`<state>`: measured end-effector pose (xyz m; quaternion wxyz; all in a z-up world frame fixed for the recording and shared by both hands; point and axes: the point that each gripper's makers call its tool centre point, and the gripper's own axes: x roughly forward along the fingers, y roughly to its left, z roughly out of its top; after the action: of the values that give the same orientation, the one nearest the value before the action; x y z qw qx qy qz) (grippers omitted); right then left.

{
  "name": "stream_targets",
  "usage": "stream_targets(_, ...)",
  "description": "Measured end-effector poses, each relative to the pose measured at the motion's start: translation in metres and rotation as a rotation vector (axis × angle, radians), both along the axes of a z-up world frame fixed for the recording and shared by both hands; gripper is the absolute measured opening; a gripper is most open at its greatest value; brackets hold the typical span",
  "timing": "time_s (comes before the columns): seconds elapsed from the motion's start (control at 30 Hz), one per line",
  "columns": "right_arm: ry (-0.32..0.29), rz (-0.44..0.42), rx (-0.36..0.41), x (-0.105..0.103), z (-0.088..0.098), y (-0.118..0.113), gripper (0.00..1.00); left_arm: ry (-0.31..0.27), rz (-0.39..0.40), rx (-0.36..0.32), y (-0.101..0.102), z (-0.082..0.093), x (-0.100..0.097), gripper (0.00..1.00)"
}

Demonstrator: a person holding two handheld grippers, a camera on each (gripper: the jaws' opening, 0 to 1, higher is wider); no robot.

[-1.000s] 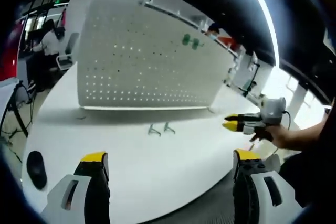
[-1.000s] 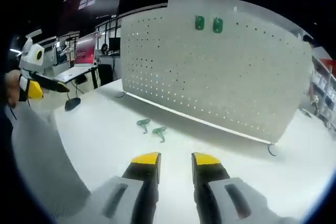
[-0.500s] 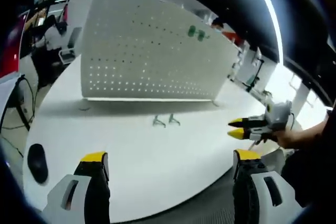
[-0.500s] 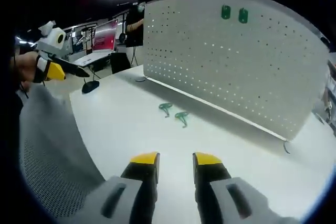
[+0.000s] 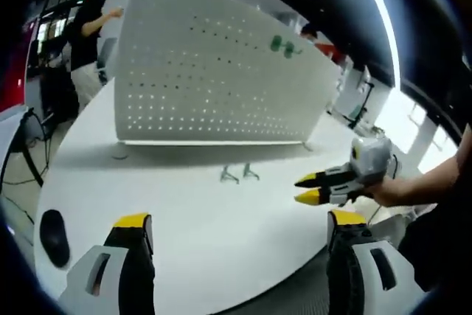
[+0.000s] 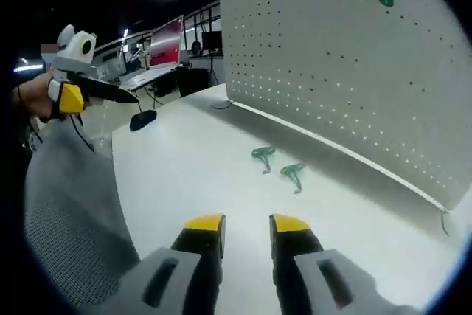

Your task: Insert the hook assembly into the mounting plate slot until the hook locks in place.

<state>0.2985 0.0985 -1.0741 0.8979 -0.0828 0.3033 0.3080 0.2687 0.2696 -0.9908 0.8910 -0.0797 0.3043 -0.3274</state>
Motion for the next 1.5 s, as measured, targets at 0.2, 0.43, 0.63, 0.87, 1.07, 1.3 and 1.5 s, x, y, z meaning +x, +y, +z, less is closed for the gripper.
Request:
stream_targets(0.2,0.002,0.071,-0.025,0.031,-0.012,0.026,0.18,0.014,0.005,0.002,0.003,-0.005,0.002,0.99)
stream_targets(0.43,0.016,0.106,-0.068,0.066,-0.030,0.040,0.15,0.011,0.035,-0.013,0.011,-0.002,0.008,0.99)
stream_targets(0.63,0.063,0.084,-0.124,0.090,-0.048,0.035,0.14,0.017,0.052,-0.009,0.023,-0.005,0.007,0.98)
stream_targets(0.87,0.066,0.089,-0.141,0.102,-0.057,0.039,0.12,0.032,0.067,-0.015,0.026,-0.008,0.009,0.97)
stream_targets(1.07,0.085,0.078,-0.140,0.110,-0.060,0.040,0.09,0.047,0.047,-0.018,0.018,-0.013,0.005,0.97)
stream_targets(1.3,0.056,0.123,-0.186,0.109,-0.059,0.048,0.01,0.054,0.059,-0.035,0.017,-0.014,0.003,0.96)
stream_targets(1.5,0.082,0.005,-0.104,0.112,-0.052,0.042,0.00,0.043,0.055,-0.030,0.017,-0.011,0.003,0.96)
